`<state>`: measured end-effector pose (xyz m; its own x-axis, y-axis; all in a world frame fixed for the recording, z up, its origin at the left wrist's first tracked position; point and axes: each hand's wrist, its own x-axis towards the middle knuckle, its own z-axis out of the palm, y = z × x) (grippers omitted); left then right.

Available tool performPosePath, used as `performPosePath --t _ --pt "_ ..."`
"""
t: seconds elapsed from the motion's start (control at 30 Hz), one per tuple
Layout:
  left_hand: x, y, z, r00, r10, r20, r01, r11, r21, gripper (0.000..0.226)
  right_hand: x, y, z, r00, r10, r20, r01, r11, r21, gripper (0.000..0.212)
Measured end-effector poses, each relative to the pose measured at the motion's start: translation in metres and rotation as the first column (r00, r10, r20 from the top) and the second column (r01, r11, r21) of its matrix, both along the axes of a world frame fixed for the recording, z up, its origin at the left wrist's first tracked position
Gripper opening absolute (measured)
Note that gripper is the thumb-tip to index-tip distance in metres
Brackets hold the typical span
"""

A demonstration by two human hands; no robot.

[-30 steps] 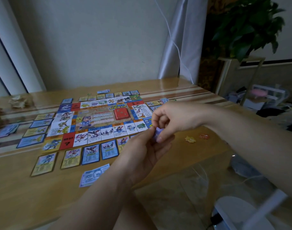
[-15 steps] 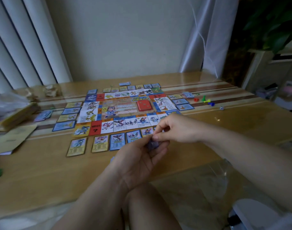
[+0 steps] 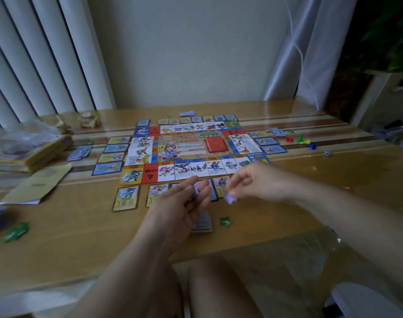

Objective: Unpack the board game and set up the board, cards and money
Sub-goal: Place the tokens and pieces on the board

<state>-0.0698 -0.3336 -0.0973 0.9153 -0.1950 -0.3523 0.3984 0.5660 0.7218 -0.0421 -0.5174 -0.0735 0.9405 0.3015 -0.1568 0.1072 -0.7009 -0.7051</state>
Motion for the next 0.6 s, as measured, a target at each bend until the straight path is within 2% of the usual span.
performPosePath --t 0.1,0.23,0.3,0.37,0.43,0.6 --pt "0.004 0.006 -0.001 1.000 -0.009 0.025 0.009 1.000 -0.004 0.023 -0.008 0.005 -0.010 0.989 0.119 -0.089 -0.130 0.983 -0.127 0.015" --pt "0.008 0.005 0.000 0.996 -0.056 0.064 0.055 0.998 0.030 0.018 -0.013 0.009 -0.012 0.989 0.146 0.036 -0.133 0.959 -0.250 0.014" --pt "0.011 0.001 0.001 0.996 -0.068 0.059 0.066 0.997 0.037 0.015 -0.009 0.008 -0.007 0.987 0.107 0.124 -0.084 0.980 -0.179 0.013" --pt "0.017 -0.005 0.004 0.996 -0.083 0.040 0.081 0.996 0.043 0.011 -0.001 0.005 0.003 0.982 0.003 0.187 -0.007 1.000 0.020 0.008" --pt "0.025 -0.015 0.009 0.994 -0.108 0.017 0.107 0.993 0.049 0.009 0.007 0.003 0.016 0.983 -0.066 0.169 0.036 0.984 0.176 0.005" --pt "0.053 -0.048 0.027 0.988 -0.147 -0.044 0.150 0.986 0.071 0.010 0.030 -0.009 0.024 0.985 -0.130 0.111 0.105 0.973 0.206 0.010"
